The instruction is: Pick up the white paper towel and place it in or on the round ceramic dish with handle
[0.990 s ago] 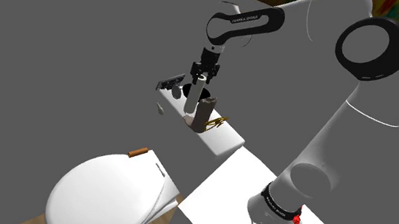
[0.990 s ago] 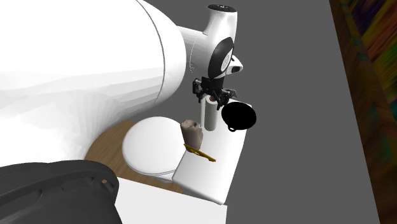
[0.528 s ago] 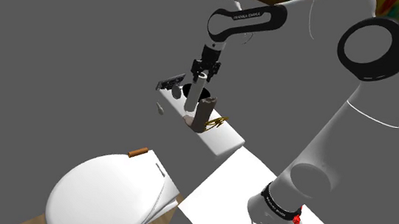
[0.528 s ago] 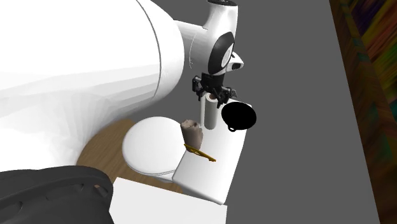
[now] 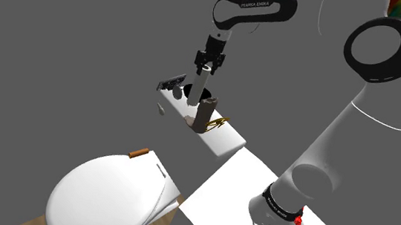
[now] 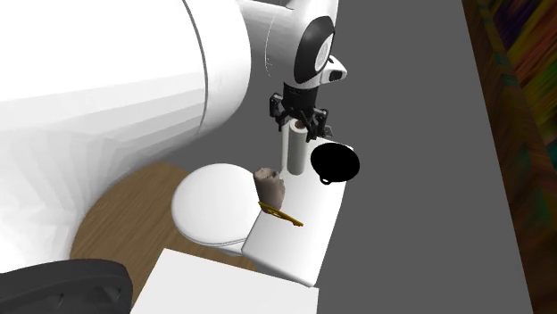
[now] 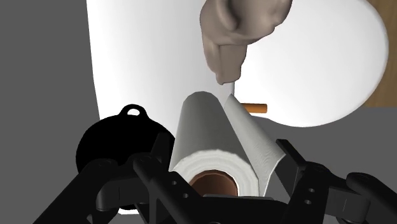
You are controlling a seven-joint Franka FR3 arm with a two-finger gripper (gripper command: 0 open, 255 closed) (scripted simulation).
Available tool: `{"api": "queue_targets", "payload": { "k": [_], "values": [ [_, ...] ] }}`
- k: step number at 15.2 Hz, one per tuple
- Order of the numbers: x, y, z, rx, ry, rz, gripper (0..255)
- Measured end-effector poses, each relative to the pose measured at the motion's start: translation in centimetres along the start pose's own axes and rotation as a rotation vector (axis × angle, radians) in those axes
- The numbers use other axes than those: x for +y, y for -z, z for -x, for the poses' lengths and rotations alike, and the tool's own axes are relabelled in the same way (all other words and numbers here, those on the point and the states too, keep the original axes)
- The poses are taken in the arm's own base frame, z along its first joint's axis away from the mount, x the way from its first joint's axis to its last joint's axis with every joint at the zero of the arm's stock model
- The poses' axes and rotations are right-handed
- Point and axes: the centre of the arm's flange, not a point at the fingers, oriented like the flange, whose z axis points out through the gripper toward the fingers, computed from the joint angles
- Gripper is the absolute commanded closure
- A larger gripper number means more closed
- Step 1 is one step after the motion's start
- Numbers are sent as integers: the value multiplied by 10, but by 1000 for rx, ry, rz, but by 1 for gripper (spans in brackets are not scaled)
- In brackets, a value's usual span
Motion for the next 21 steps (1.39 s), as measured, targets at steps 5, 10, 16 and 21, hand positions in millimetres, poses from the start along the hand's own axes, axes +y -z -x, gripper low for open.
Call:
{"api": "queue_targets", "payload": {
  "k": [5, 10, 16, 21],
  "values": [
    [-1, 27, 1, 0, 0, 0, 255],
    [-1, 52, 2, 0, 0, 0, 255],
    [21, 90, -22, 0, -1, 0, 255],
    [60, 128, -56, 0, -2, 0, 255]
  ]
}}
